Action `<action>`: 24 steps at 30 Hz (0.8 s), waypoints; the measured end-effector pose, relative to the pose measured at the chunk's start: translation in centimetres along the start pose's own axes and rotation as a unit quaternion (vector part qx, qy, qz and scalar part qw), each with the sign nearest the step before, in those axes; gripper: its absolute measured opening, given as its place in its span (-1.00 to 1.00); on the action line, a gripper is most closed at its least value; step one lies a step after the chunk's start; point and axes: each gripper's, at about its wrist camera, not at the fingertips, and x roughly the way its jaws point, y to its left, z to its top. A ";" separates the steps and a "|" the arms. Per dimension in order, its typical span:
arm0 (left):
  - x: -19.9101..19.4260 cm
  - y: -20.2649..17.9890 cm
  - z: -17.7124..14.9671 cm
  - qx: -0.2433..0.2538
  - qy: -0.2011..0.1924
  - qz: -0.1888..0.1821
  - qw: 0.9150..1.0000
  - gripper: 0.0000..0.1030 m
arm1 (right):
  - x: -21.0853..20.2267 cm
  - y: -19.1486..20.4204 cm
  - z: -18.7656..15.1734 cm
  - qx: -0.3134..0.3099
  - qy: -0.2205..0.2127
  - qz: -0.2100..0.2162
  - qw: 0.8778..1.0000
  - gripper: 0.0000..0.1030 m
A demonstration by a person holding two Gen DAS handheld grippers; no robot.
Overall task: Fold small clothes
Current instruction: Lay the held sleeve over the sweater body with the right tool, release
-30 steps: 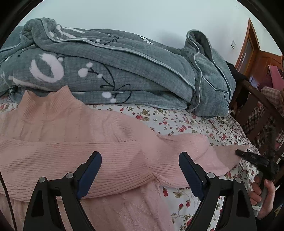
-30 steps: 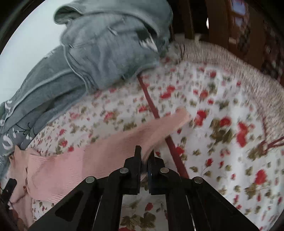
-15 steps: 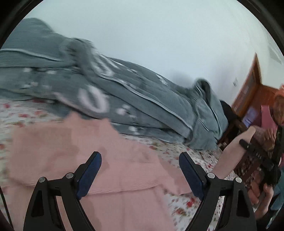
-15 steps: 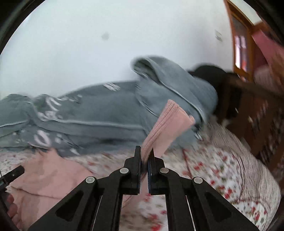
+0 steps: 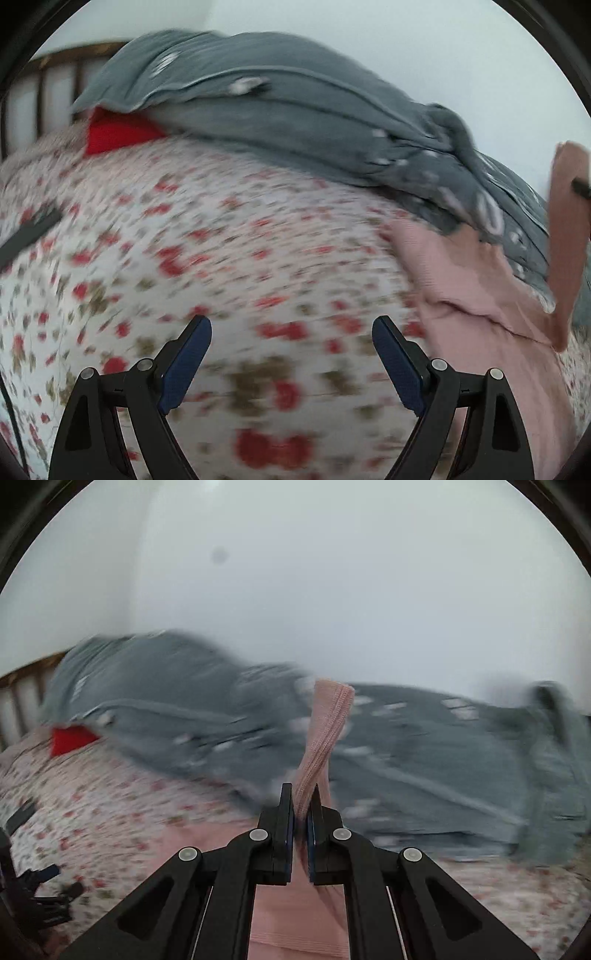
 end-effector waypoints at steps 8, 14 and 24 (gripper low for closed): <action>0.4 2.2 -0.6 -0.018 0.001 -0.073 0.997 0.72 | 12.4 11.8 -9.3 -0.074 0.115 0.051 0.989 -0.87; 0.9 1.1 -0.9 -0.020 0.005 -0.076 0.997 0.72 | 13.5 12.6 -10.8 -0.076 0.181 0.110 0.974 0.17; 0.9 1.3 -0.7 -0.023 0.002 -0.087 0.996 0.72 | 11.8 12.6 -7.9 -0.075 0.118 0.135 0.981 0.29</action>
